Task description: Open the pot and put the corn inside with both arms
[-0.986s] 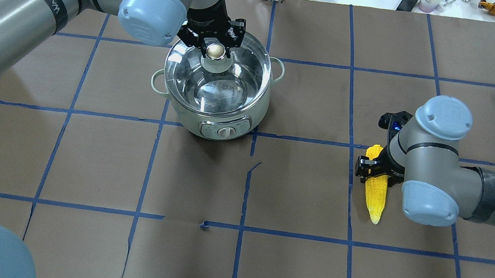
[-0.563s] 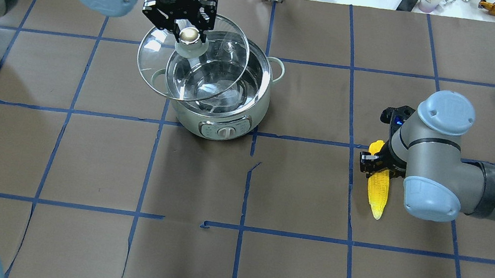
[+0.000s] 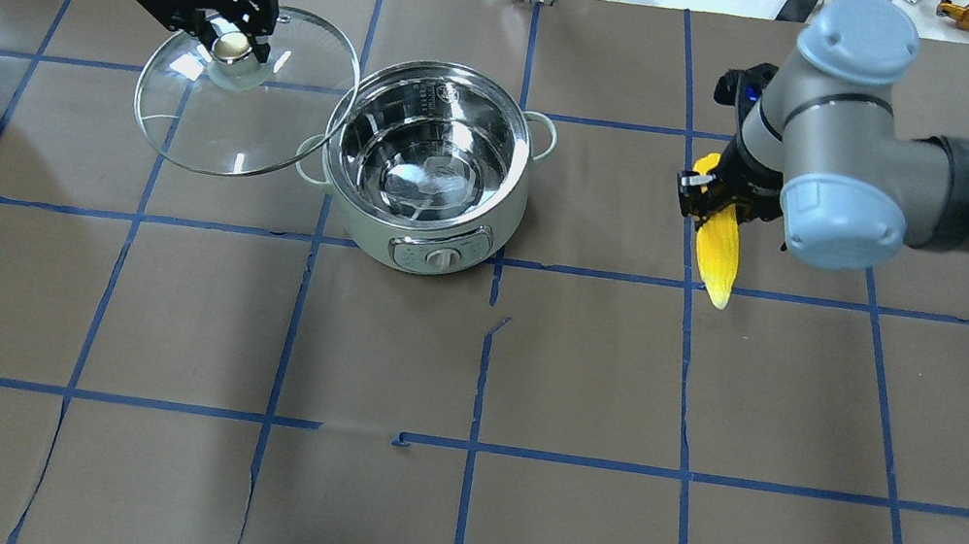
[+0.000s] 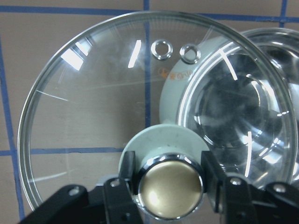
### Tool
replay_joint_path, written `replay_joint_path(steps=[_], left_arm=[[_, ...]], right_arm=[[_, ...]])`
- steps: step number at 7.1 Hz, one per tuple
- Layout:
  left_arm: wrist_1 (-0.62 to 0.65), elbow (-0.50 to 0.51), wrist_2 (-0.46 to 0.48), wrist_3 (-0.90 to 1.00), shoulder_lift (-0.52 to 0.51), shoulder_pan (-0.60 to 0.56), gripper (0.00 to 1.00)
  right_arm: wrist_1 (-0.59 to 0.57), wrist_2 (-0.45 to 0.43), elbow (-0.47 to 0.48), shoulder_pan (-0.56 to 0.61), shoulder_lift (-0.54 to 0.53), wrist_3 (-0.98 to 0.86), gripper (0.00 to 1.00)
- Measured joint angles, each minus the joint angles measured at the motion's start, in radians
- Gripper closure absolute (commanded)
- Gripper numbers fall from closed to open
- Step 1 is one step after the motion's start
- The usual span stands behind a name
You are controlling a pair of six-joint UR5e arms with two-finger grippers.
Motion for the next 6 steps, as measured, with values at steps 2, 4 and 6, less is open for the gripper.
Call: replay_joint_path(steps=[2, 4, 6], left_arm=[[0.065, -0.102, 0.006, 0.146, -0.005, 0.138, 0.62], [0.257, -0.233, 0.006, 0.213, -0.013, 0.206, 0.62], [0.367, -0.307, 0.003, 0.243, -0.031, 0.254, 0.65]], right_arm=[[0.167, 0.041, -0.283, 0.114, 0.114, 0.111, 0.78], [0.215, 0.067, -0.433, 0.243, 0.198, 0.305, 0.76], [0.2, 0.072, -0.493, 0.333, 0.248, 0.434, 0.69]])
